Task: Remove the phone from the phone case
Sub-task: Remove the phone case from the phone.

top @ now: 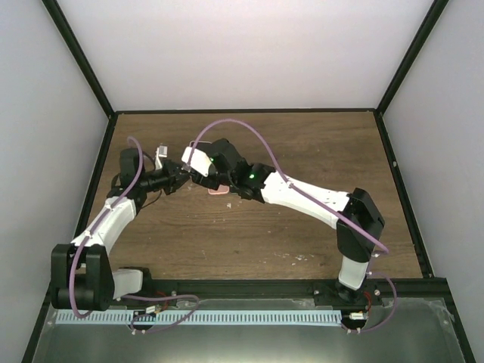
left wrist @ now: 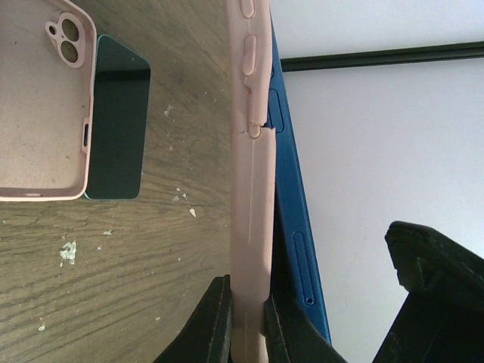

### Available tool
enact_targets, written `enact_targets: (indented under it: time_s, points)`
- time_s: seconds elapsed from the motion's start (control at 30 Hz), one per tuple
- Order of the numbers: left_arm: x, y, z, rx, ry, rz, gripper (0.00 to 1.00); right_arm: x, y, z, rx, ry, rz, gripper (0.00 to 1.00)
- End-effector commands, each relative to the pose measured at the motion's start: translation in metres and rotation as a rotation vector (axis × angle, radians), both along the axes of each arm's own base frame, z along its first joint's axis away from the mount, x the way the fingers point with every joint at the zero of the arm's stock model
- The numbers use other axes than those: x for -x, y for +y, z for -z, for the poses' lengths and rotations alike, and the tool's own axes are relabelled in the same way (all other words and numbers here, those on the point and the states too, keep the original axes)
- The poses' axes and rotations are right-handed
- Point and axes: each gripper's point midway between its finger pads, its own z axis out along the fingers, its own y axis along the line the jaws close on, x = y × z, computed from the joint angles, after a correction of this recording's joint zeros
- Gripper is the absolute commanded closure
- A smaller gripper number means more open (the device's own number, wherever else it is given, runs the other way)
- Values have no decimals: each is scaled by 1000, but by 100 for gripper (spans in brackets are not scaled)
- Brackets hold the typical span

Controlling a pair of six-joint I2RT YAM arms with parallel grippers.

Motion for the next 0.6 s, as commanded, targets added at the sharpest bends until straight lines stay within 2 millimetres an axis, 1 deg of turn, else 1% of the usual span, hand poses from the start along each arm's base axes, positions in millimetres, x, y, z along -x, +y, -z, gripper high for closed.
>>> enact_targets:
  time_s: [0.0, 0.13, 0.27, 0.33, 0.43, 0.57]
  points:
    - [-6, -6, -42, 43, -144, 52, 100, -7, -13, 32, 113, -30, 53, 40]
    - [-4, -7, -45, 47, -155, 59, 100, -28, -25, 32, 157, -157, 131, 45]
    - [-2, -6, -46, 43, -165, 58, 100, -47, -41, 24, 181, -247, 206, 53]
    - [-2, -6, -46, 42, -167, 56, 100, -51, -46, 22, 197, -294, 222, 57]
    - [-2, -7, -47, 44, -170, 61, 100, -55, -50, 21, 216, -358, 235, 61]
    - [-1, -7, -48, 47, -174, 68, 100, -62, -50, 20, 251, -432, 247, 63]
